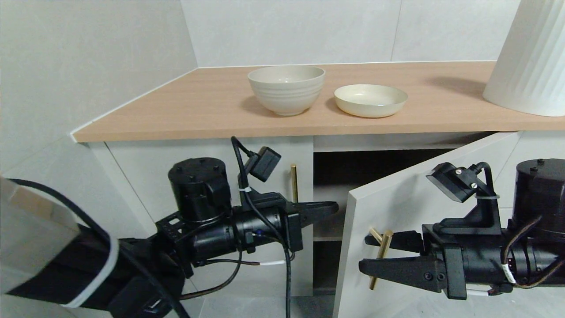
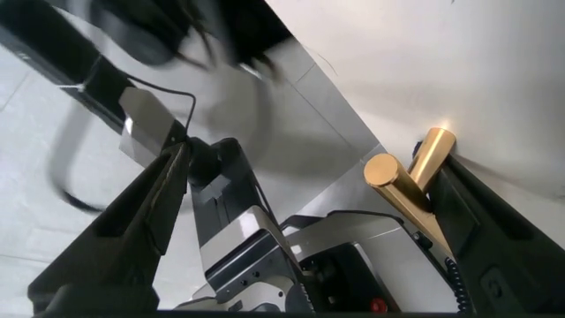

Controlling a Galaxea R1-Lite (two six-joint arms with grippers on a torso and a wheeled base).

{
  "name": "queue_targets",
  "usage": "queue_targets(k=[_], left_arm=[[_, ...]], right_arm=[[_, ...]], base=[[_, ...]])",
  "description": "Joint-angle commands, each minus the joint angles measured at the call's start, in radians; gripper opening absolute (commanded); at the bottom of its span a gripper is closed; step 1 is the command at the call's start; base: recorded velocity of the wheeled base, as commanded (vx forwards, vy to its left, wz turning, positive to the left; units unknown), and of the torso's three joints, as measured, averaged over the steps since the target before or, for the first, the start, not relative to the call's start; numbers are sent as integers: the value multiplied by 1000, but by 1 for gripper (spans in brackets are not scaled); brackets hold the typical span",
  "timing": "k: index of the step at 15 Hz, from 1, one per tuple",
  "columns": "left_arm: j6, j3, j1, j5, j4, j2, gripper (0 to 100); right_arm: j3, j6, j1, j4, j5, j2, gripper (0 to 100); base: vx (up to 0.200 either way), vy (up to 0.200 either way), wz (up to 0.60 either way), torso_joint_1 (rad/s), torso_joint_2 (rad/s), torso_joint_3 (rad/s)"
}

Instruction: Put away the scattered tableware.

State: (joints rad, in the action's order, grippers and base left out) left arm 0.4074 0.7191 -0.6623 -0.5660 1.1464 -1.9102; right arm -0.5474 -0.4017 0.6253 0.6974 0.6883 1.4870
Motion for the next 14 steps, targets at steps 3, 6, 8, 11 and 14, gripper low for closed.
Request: queue_targets(k=[3,6,8,11,14], left_arm=[[24,-4,-63,78,174,-210,0],[22,-3,-71,98,177,-210,0],[22,-4,-76,98,177,-211,0],[22,-4,-77,98,177,-213,0],[22,-3,-85,98,177,-208,0]], right_arm=[[6,1,1,1,-3,1,100],[24,6,-1,1,-7,-8,100],[44,7,-3,1,-10,-25,100],[67,90,-56,-1,-10,-24,100],[98,112,-68,-9,-95,-31,100]], base=[[0,0,0,0,0,0],[0,0,0,0,0,0],[0,0,0,0,0,0],[0,0,0,0,0,0],[0,0,0,0,0,0]])
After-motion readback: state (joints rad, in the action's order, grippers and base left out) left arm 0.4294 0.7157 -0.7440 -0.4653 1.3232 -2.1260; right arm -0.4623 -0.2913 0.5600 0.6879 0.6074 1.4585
